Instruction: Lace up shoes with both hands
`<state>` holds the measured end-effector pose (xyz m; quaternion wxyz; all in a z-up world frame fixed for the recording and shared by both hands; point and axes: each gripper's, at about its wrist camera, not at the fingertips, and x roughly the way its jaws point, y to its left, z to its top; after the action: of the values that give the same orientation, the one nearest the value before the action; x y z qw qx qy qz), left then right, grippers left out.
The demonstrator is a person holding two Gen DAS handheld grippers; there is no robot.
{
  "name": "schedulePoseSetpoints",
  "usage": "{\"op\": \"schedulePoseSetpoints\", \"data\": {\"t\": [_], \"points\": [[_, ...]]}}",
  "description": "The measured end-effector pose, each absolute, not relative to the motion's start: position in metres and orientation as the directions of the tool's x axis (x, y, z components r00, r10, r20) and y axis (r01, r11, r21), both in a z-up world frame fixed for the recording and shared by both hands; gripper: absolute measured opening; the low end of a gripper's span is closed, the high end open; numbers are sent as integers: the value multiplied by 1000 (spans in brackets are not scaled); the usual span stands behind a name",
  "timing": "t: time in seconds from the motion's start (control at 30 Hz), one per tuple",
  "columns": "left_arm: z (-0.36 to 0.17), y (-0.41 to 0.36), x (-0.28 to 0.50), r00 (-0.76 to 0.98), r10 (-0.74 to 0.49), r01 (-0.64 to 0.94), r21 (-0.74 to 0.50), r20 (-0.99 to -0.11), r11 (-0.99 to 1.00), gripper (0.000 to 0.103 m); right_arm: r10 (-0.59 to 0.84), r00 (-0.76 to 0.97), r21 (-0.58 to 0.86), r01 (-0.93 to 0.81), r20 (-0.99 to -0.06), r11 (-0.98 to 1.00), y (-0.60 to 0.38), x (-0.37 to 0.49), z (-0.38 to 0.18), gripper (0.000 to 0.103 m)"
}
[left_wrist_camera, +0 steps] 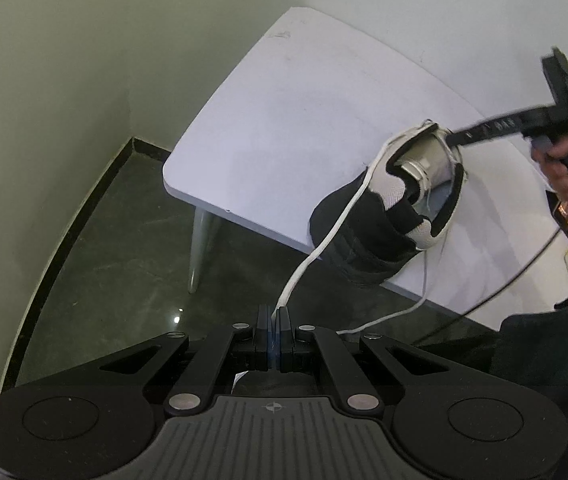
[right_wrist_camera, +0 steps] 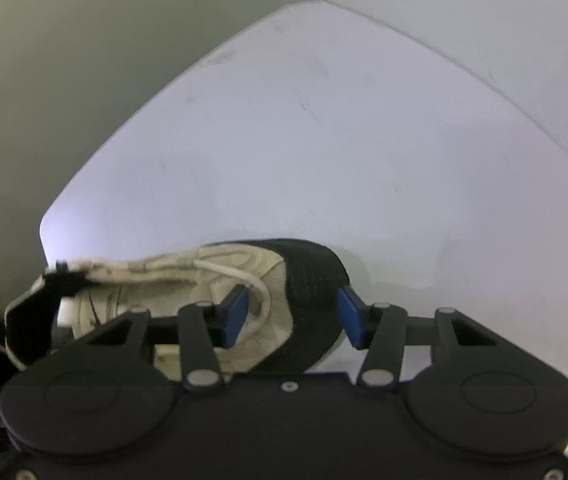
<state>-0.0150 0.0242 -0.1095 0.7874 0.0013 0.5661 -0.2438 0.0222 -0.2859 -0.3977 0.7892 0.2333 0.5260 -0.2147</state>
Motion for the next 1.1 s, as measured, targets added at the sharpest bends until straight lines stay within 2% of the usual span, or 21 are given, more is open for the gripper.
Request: {"op": "schedulePoseSetpoints", "data": {"t": [0.27,0.37,0.63,0.7,0.8,0.93,1.07,1.1], "points": [[-97,14,-21,266,-414,362,-308,-870,880,0,-75,411,137,464,-909,875,-290,91,-391,53],[-98,18,-28,277,-416,348,-313,-866,884,0,-109,430,113,459,-896,881,-276,74,-376,54],[-119,61,-43,270,-378,248,-315,-886,916,0,-63,458,201,505,-887,840,-229,47,-371,54],[-125,71,-45,270,-364,230,-307,-891,923,0,-44,453,225,521,-890,823,-225,47,-373,50],[-127,91,-51,290,-326,185,-282,-900,942,0,12,465,302,555,-885,775,-218,42,-375,32],[-128,101,-49,309,-332,161,-295,-891,942,0,51,498,384,595,-866,707,-219,32,-374,31],[-130,95,-44,308,-349,216,-292,-885,932,0,101,492,401,556,-865,728,-202,23,-376,33],[-132,96,-42,307,-353,221,-295,-884,930,0,127,489,410,532,-863,741,-194,22,-378,36]]}}
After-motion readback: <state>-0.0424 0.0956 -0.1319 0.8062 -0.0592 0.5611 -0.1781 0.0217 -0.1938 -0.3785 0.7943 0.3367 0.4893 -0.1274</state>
